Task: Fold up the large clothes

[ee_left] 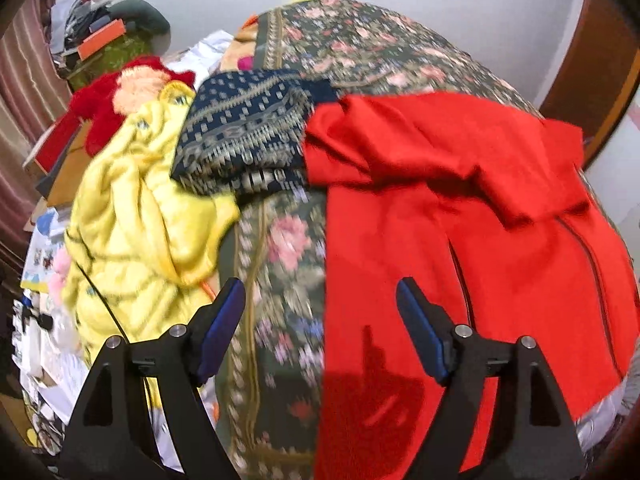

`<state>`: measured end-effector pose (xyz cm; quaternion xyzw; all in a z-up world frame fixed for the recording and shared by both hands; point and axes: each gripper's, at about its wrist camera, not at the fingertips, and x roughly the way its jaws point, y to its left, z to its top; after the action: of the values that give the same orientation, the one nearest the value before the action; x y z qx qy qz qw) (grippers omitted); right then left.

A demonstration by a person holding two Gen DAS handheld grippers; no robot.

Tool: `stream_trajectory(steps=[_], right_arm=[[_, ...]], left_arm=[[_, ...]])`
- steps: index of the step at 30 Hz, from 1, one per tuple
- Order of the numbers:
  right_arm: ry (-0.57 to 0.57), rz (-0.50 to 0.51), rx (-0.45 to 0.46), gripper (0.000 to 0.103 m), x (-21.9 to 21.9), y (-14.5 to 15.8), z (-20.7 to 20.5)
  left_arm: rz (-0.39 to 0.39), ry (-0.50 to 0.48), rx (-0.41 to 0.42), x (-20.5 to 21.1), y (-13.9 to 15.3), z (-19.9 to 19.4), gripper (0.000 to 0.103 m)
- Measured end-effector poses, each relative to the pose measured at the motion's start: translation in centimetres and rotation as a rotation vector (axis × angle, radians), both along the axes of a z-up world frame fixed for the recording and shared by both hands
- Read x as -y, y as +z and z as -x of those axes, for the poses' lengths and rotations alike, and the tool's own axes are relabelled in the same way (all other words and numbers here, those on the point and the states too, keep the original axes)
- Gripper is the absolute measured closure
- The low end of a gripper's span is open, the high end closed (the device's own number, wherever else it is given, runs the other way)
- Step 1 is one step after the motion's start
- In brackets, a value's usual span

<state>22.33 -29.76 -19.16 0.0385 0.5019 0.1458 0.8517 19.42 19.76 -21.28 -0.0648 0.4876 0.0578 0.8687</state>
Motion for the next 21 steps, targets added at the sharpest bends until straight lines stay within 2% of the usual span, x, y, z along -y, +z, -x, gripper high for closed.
stream_trajectory(steps=[7,9,12,14,17,21], right_arm=[[-0.028,-0.052,-0.076,0.009,0.9,-2.9,3.8],[-0.026,-0.063,-0.106,0.009,0.9,-3.9,4.2],[-0.025,-0.074,-0.158,0.009,0.9,-5.6,4.4],[-0.033,-0.117,-0.170,0.009,1.1,-6.3,4.7],[-0.039,-0.162,-0.164,0.009,1.1,-6.6,5.0],[-0.018,-0.201,-0.164,0.011,0.5,-6.7,5.7]], left_arm=[[0.069,-0.014,-0.079,1.4,-3.4,3.7,0.026],[0.138,-0.014,-0.085,1.2,-4.5,4.5,0.026],[0.298,0.017,-0.148,0.6,-7.1,4.9,0.026],[0.379,0.041,-0.174,0.4,-8.3,5.1,0.026],[0.405,0.060,-0.141,0.6,-8.3,5.6,0.026],[0.440,-0.001,-0.099,2.4,-7.5,6.4,0.028]])
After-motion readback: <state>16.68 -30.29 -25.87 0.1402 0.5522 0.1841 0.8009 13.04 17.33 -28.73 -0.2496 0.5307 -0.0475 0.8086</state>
